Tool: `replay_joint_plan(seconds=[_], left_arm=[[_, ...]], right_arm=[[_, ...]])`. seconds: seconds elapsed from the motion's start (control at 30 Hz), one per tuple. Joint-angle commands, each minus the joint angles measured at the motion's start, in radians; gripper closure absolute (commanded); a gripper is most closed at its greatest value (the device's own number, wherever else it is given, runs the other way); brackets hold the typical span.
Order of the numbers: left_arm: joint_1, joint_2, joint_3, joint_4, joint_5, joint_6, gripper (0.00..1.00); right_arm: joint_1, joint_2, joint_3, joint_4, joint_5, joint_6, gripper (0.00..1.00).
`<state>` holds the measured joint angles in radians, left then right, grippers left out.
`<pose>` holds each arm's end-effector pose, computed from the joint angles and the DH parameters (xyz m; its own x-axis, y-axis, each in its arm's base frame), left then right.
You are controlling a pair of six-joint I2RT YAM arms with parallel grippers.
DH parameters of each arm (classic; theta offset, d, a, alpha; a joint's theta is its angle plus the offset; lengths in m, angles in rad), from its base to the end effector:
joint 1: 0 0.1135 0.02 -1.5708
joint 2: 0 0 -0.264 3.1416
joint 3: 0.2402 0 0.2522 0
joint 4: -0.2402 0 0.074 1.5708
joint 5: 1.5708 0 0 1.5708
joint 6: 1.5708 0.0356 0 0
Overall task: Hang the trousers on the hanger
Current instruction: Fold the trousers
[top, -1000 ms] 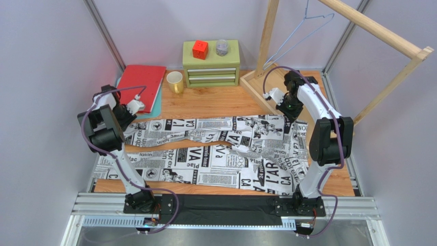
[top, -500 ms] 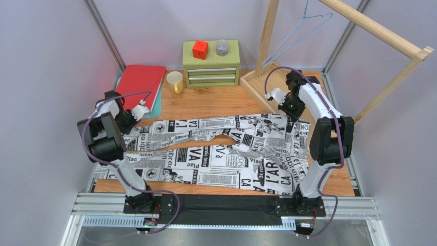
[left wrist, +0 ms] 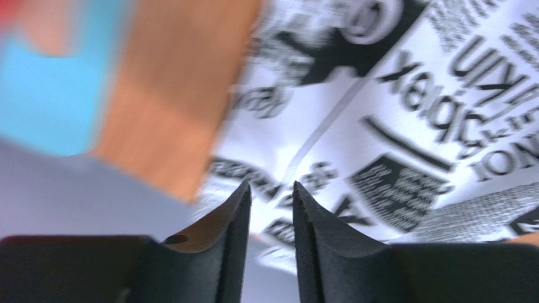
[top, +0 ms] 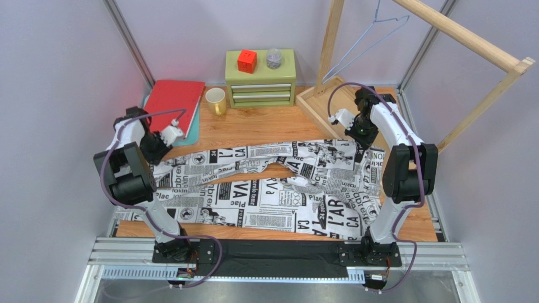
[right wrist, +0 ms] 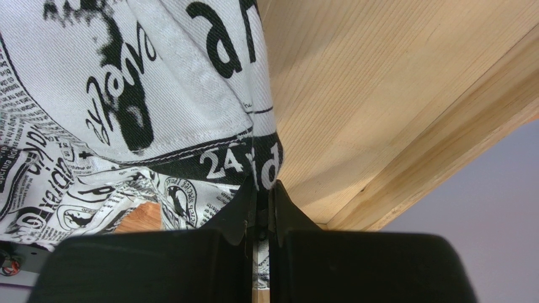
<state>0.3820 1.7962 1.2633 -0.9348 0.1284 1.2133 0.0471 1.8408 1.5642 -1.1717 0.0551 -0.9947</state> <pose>0.3095 0.1194 0.1893 -0.6579 0.7370 -0.1553 0.7396 0.6711 0.0518 0.3555 0.0148 0.2500 -0.5063 -0.8621 -0.0207 -0.8533 0.5043 -0.1323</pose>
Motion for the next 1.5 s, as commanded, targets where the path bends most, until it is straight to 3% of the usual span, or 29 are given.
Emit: replay_joint_plan(seconds=[0.0, 0.2, 0.77, 0.97, 1.0, 1.03, 1.07, 1.1, 1.3, 1.47], left_arm=[[0.005, 0.029, 0.206, -0.085, 0.047, -0.032, 0.59], [0.0, 0.198, 0.398, -0.142, -0.07, -0.041, 0.55], [-0.005, 0.287, 0.159, 0.07, -0.257, 0.057, 0.54], [-0.006, 0.27, 0.152, 0.071, -0.233, 0.06, 0.61], [-0.005, 0.264, 0.159, 0.067, -0.219, 0.063, 0.66], [-0.006, 0.261, 0.166, 0.065, -0.214, 0.061, 0.77], [-0.005, 0.258, 0.183, 0.068, -0.208, 0.057, 0.96], [-0.005, 0.256, 0.192, 0.071, -0.208, 0.049, 1.0], [-0.005, 0.198, 0.324, 0.1, -0.148, -0.081, 1.0], [0.012, 0.025, 0.285, 0.283, -0.104, -0.144, 1.0]], right_arm=[[-0.009, -0.025, 0.01, 0.032, 0.032, -0.035, 1.0], [-0.01, -0.022, 0.01, 0.033, 0.02, -0.03, 1.0], [-0.01, -0.012, 0.008, 0.024, 0.009, -0.028, 1.0], [-0.007, -0.017, 0.003, 0.023, 0.002, -0.022, 1.0], [-0.009, -0.015, 0.007, 0.023, 0.003, -0.024, 1.0], [-0.009, -0.014, 0.01, 0.023, 0.003, -0.024, 1.0], [-0.009, -0.014, 0.02, 0.023, 0.002, -0.021, 1.0], [-0.009, -0.014, 0.028, 0.023, -0.001, -0.018, 1.0], [-0.01, -0.055, 0.114, 0.023, -0.04, 0.013, 1.0], [-0.021, -0.139, 0.132, 0.044, -0.093, 0.024, 1.0]])
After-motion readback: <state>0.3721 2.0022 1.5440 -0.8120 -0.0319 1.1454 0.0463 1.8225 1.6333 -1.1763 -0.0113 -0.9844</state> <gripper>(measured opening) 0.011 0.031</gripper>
